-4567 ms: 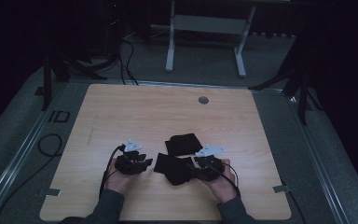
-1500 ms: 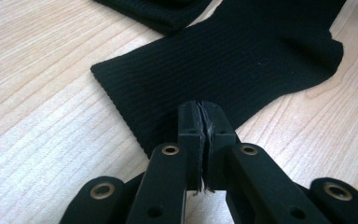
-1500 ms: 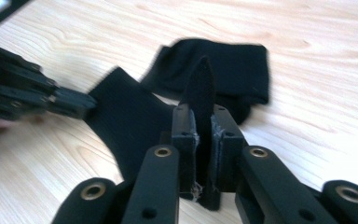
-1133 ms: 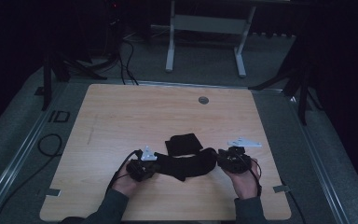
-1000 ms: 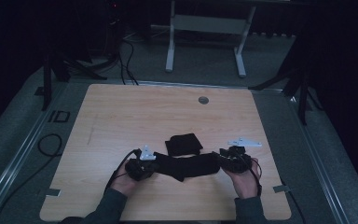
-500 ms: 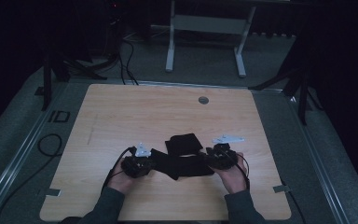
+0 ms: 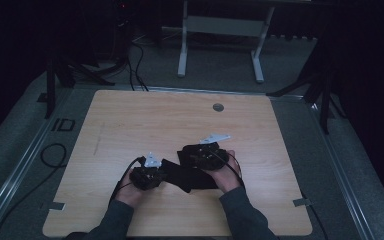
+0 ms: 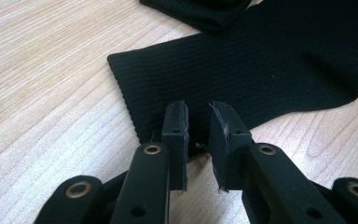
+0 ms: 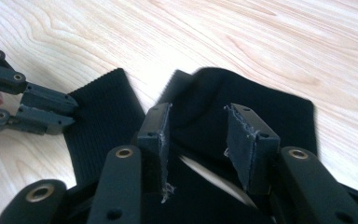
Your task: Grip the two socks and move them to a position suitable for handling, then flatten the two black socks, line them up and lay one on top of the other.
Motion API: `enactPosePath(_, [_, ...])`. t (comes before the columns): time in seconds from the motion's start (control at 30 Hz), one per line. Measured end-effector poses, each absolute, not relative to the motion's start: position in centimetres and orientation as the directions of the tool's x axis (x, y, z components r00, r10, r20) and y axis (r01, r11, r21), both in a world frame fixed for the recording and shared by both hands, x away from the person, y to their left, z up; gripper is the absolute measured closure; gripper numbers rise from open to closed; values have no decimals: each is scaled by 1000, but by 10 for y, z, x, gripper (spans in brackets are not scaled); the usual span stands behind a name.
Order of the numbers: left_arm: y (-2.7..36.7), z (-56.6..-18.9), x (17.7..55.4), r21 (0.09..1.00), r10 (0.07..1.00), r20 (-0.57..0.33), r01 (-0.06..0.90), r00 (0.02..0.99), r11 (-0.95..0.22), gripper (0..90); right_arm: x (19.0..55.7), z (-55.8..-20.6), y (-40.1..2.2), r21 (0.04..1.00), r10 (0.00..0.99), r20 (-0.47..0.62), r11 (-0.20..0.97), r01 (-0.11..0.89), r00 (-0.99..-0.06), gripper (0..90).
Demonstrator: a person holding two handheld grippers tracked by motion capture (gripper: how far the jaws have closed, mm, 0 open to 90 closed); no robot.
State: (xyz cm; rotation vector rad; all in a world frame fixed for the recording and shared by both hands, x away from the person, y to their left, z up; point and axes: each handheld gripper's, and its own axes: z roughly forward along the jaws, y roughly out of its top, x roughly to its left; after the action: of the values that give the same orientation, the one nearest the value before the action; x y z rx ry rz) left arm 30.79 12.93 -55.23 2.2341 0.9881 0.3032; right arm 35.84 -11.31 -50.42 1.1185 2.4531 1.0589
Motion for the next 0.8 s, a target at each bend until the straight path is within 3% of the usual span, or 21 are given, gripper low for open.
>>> enactPosePath(0.47, [126, -553, 308, 658, 726, -41, 565, 686, -497, 774, 380, -517, -82, 664, 728, 66, 478, 575, -682, 582])
enactPosePath(0.8, [126, -553, 308, 659, 726, -40, 564, 687, -498, 775, 392, -524, -73, 643, 733, 125, 454, 617, -669, 576])
